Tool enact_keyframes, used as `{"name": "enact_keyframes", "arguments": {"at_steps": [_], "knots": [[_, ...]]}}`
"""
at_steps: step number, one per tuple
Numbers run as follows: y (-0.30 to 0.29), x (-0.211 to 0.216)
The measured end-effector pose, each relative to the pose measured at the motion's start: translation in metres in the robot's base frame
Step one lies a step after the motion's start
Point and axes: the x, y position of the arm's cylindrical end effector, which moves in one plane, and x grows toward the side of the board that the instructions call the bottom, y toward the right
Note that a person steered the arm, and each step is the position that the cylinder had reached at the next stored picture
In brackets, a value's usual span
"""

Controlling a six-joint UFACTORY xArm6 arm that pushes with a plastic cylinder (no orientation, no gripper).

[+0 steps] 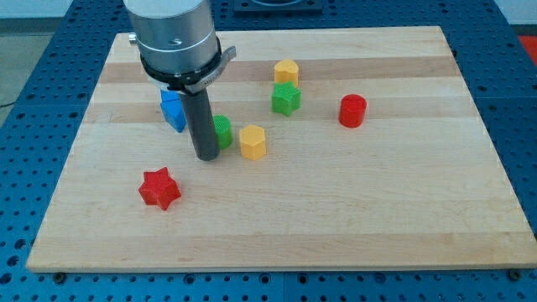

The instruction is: Push the green circle to the left side

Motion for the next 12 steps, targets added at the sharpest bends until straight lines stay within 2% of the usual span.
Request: {"name": "enact_keyframes", "arguments": {"at_steps": [2, 4, 6, 7, 8, 9, 11, 12], "knots": [[0.018, -0.021], [0.079, -0.048], [0.04, -0.003], [0.003, -0.012], [-0.001, -0.038], [-0.001, -0.046], [0.04, -0.053], [0.031, -0.059]]}}
